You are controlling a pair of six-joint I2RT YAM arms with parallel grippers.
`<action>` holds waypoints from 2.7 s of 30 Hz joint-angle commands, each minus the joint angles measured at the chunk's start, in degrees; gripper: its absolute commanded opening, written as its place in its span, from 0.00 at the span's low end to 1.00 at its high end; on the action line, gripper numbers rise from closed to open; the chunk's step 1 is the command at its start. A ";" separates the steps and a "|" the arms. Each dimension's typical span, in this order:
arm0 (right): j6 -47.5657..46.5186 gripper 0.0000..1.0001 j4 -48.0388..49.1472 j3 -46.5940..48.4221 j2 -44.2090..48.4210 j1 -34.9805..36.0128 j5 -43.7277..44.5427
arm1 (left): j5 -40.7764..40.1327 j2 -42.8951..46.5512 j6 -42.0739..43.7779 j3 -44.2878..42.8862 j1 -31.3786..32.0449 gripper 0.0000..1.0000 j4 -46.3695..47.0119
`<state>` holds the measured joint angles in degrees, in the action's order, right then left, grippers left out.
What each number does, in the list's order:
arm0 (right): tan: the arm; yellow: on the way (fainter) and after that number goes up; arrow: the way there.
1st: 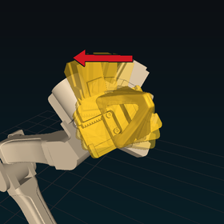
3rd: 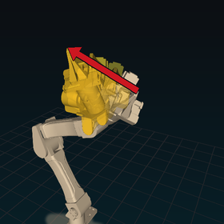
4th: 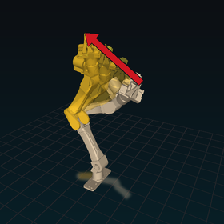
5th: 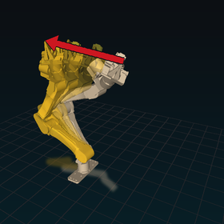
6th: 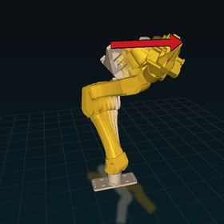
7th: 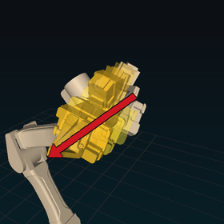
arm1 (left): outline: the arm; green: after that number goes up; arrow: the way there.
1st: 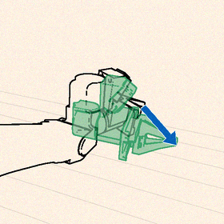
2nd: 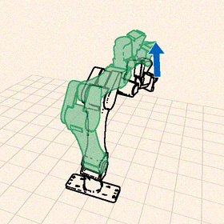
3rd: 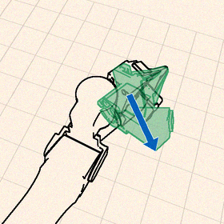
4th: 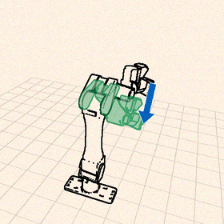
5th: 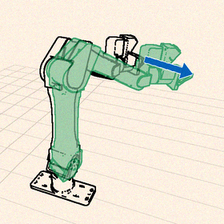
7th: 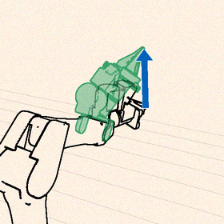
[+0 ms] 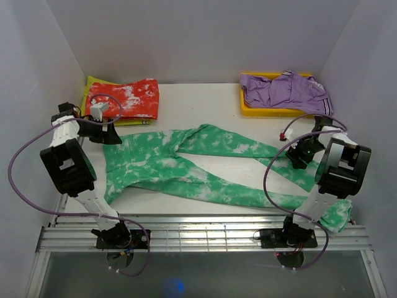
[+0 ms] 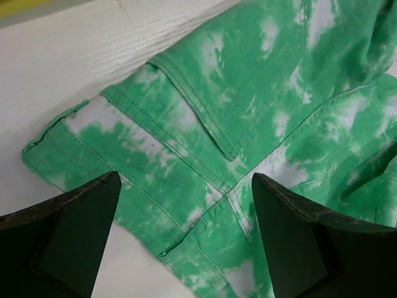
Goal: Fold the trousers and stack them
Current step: Flatten the trousers out
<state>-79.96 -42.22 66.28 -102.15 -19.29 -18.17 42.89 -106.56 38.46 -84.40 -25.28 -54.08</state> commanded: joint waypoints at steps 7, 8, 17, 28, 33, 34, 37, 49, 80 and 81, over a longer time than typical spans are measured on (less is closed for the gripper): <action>0.25 0.08 1.52 -0.11 2.30 3.21 4.20 | 6.32 9.25 -0.48 0.37 14.50 0.96 1.25; 0.42 0.08 1.70 0.60 3.00 3.29 4.11 | 6.15 11.27 -1.88 1.07 17.16 0.95 4.74; 2.62 0.08 16.89 0.09 17.06 3.73 0.33 | -0.70 -0.73 -20.43 -10.68 40.12 0.93 18.22; -15.38 0.08 40.72 -31.54 36.93 4.00 -2.13 | -12.31 -21.22 -24.22 -24.93 48.65 0.90 24.64; -19.70 0.08 39.94 -40.43 40.97 3.64 -0.11 | -13.62 -25.09 -23.60 -25.99 49.80 0.73 24.38; -20.84 0.08 39.32 -41.14 41.41 3.64 0.24 | -14.06 -25.27 -24.04 -26.16 49.97 0.66 24.29; -22.77 0.15 36.60 -43.24 42.38 3.56 2.25 | -15.29 -23.27 -24.22 -25.99 49.89 0.28 24.38; -13.03 0.90 11.76 -12.53 31.76 -9.00 -3.07 | -11.76 17.33 -1.74 13.61 55.49 0.00 31.32; -4.85 1.00 -3.93 11.59 -2.52 6.62 -1.61 | -33.23 37.75 20.87 56.10 72.83 0.00 47.85; -4.76 1.00 -3.32 11.59 -4.10 7.15 -1.17 | -33.31 37.57 20.69 56.10 72.83 0.00 47.84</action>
<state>-85.93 -47.13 75.90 -104.05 -13.91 -20.21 10.31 -68.86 59.88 -26.98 47.44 -5.96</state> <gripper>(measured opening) 0.997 0.037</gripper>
